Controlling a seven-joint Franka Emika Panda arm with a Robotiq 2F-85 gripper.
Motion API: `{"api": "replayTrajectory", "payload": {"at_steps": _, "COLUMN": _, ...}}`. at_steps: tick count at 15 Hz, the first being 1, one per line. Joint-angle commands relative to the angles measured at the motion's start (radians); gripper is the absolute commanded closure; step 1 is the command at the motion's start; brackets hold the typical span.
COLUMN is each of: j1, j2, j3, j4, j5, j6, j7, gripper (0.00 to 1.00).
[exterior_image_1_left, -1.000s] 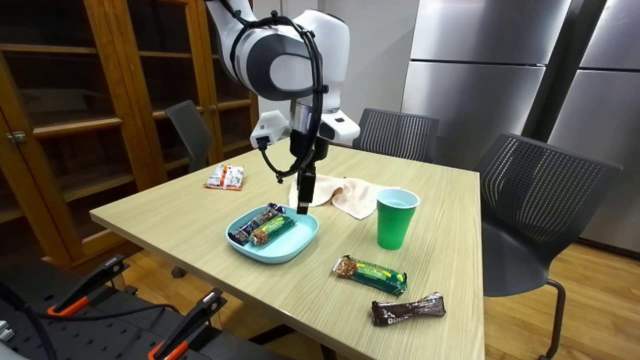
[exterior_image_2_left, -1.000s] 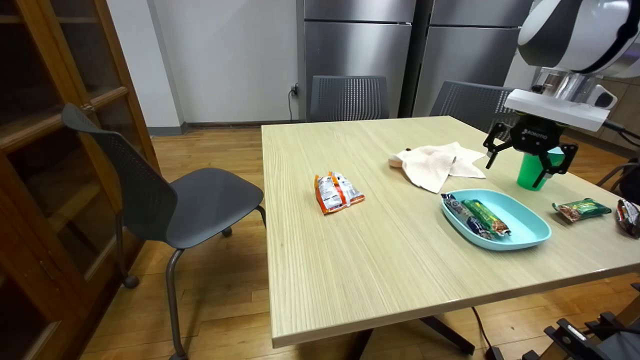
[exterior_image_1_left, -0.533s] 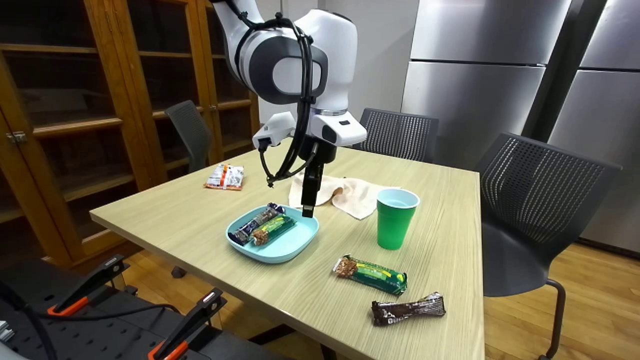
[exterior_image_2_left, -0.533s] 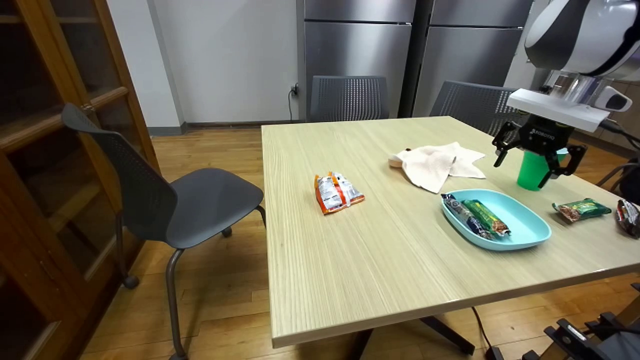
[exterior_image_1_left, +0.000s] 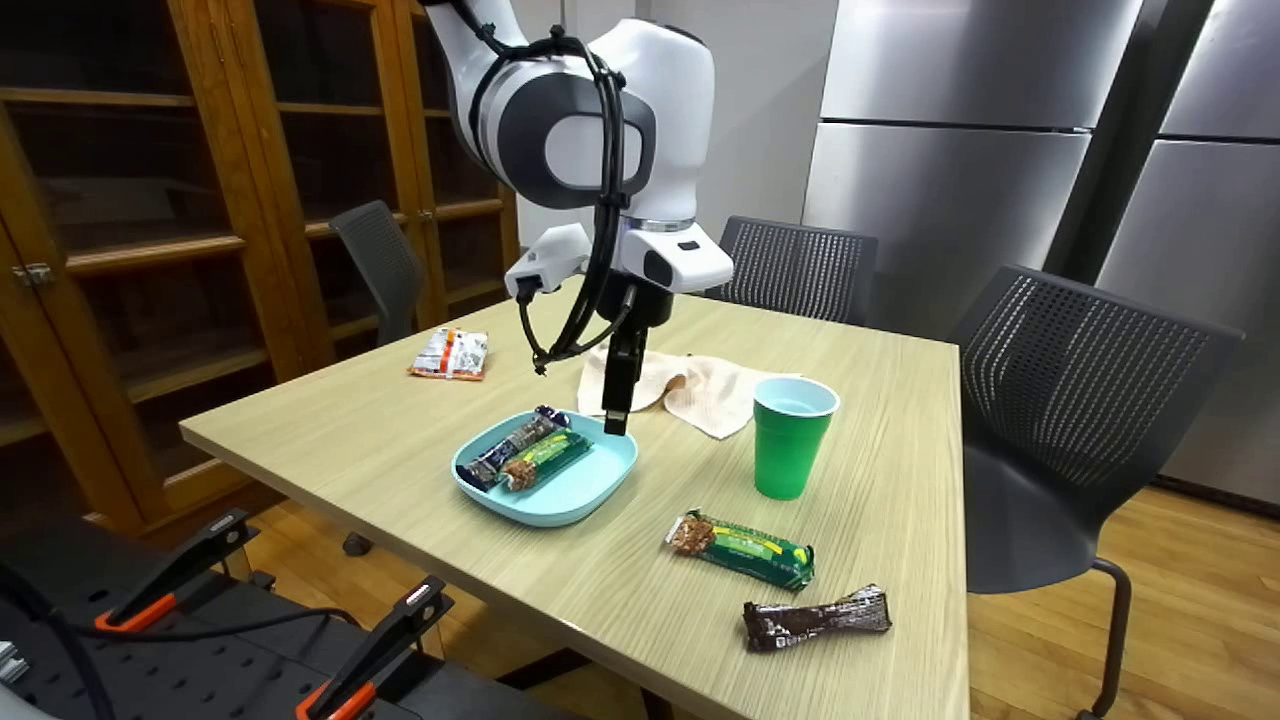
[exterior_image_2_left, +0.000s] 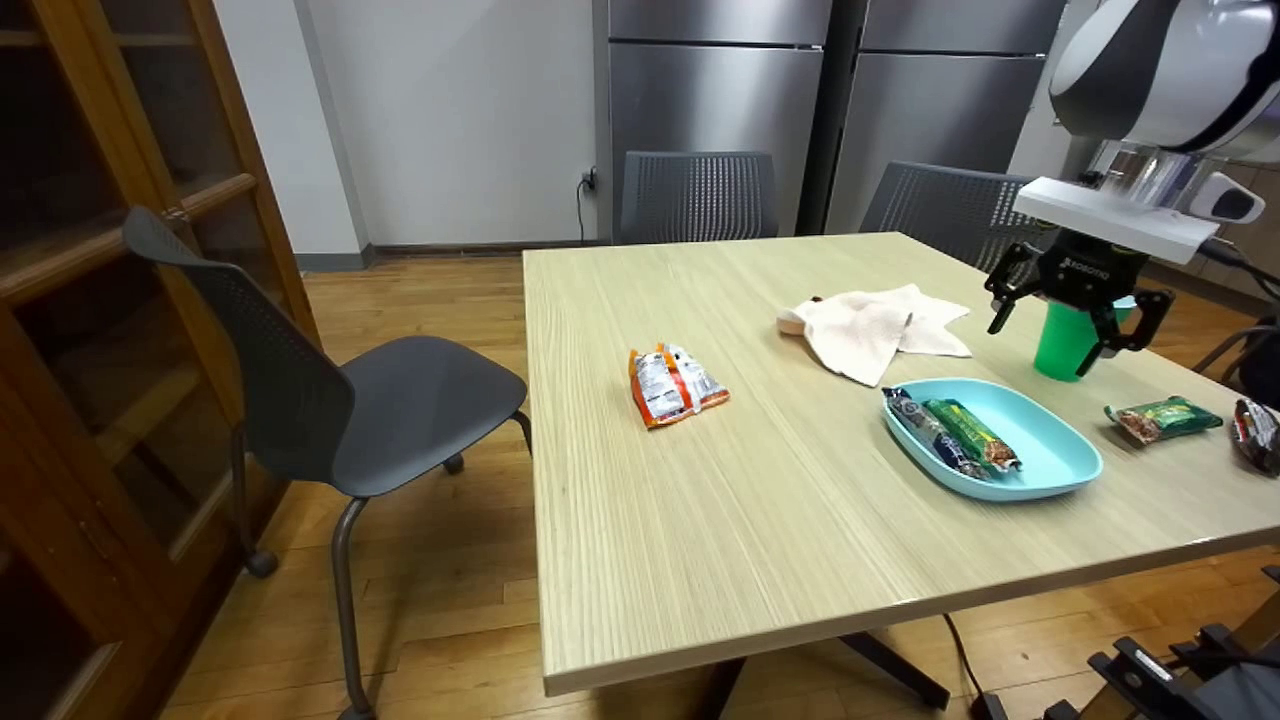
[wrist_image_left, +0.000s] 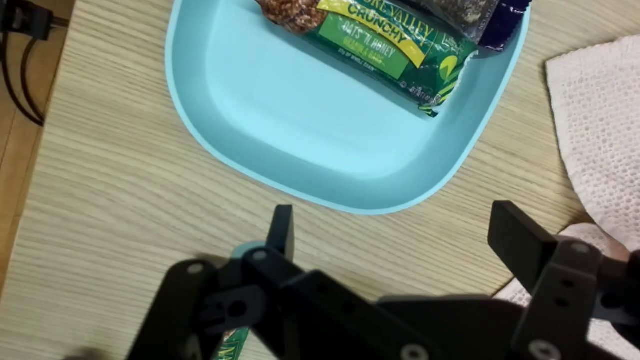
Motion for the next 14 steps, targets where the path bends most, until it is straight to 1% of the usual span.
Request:
{"api": "replayTrajectory", "payload": {"at_steps": 1, "j1": -0.008, "j2": -0.002, "j3": 0.007, "j4": 0.000, "j5": -0.008, "j6": -0.001, "j7": 0.006, "gripper": 0.00}}
{"api": "replayTrajectory", "payload": {"at_steps": 9, "j1": -0.013, "j2": -0.004, "j3": 0.003, "j4": -0.007, "j5": -0.001, "j6": 0.003, "j7": 0.012, "gripper": 0.00}}
{"api": "replayTrajectory", "payload": {"at_steps": 14, "j1": -0.067, "j2": 0.011, "j3": -0.008, "j4": 0.013, "j5": 0.033, "j6": -0.004, "j7": -0.019, "gripper": 0.00}}
